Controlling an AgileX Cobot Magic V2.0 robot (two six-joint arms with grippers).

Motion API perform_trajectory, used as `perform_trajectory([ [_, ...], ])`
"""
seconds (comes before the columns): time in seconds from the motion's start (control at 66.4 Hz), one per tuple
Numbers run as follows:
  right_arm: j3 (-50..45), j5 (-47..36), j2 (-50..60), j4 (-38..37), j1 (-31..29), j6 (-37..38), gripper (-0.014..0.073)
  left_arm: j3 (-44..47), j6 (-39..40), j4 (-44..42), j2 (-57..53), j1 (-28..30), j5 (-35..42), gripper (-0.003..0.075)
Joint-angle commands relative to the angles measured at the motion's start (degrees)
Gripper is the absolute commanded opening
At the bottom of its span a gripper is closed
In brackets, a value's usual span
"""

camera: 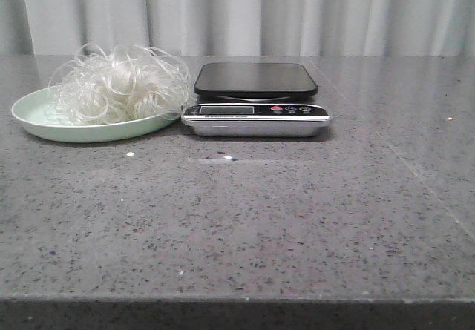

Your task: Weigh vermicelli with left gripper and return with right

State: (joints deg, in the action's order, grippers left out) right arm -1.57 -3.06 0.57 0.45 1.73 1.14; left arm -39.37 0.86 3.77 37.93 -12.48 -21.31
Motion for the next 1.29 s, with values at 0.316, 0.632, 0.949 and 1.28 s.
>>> perform_trajectory([
  [0.316,0.40,-4.81,0.97,-0.14,-0.25,-0.25,0.0155,-22.65,0.61,2.41,28.55,-8.70,-4.88,0.0580],
  [0.632,0.40,-4.81,0.97,-0.14,-0.25,-0.25,0.0155,-36.78,0.61,6.92,46.71,-9.33,-15.66,0.0578],
  [0.949,0.40,-4.81,0.97,-0.14,-0.25,-0.25,0.0155,-46.36,0.61,7.34,58.61,-9.33,-29.37,0.0578],
  [1.28,0.40,-4.81,0.97,-0.14,-0.25,-0.25,0.0155,-53.26,-0.86,6.99,62.64,-9.33,-37.12,0.0137],
])
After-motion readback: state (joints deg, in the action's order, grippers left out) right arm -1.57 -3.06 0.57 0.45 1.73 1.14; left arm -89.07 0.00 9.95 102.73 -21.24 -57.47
